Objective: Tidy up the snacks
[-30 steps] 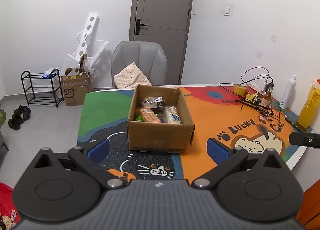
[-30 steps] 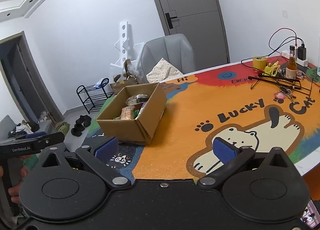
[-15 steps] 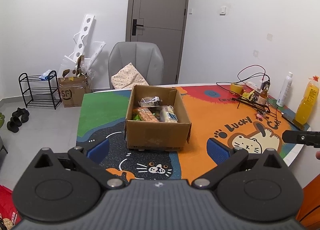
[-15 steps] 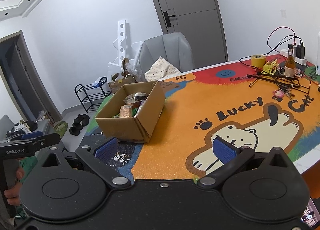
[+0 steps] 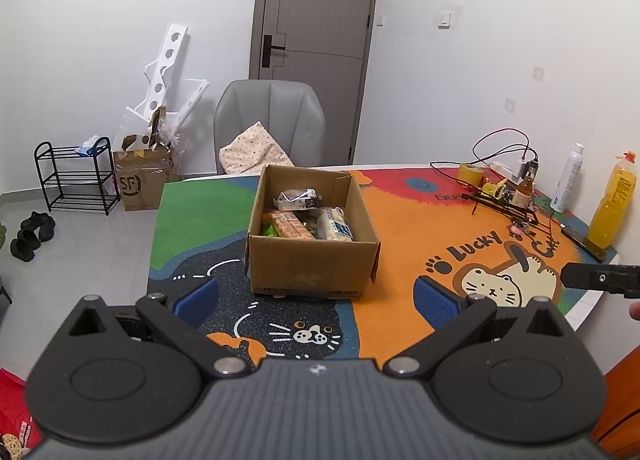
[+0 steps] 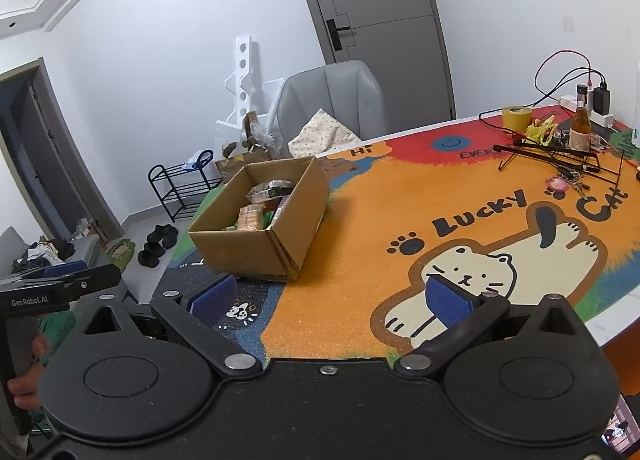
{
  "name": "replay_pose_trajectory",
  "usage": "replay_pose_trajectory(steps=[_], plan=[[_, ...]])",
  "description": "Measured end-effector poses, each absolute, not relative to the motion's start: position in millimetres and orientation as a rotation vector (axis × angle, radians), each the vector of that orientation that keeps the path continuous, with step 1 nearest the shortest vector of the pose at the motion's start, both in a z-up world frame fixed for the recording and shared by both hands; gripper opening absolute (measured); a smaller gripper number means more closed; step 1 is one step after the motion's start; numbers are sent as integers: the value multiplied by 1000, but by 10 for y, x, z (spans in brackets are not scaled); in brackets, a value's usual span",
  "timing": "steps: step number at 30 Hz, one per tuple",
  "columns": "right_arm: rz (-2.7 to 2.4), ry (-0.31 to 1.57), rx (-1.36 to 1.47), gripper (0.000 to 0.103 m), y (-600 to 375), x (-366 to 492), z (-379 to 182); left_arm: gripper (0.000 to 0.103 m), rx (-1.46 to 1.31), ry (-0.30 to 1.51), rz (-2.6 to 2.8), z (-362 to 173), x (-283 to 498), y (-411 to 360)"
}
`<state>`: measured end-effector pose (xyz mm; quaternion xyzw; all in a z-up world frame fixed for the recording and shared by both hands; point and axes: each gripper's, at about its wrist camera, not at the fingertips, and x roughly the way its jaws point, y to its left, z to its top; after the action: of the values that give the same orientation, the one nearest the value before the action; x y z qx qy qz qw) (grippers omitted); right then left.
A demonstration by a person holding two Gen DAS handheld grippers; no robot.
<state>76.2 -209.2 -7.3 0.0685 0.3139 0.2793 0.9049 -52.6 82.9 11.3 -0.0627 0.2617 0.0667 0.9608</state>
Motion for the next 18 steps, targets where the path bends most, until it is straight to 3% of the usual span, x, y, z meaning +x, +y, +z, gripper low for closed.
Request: replay_pose_trajectory(steps=[18], plan=[[580, 650, 139, 103, -2078, 739, -61, 103, -126, 540, 130, 91, -507, 816]])
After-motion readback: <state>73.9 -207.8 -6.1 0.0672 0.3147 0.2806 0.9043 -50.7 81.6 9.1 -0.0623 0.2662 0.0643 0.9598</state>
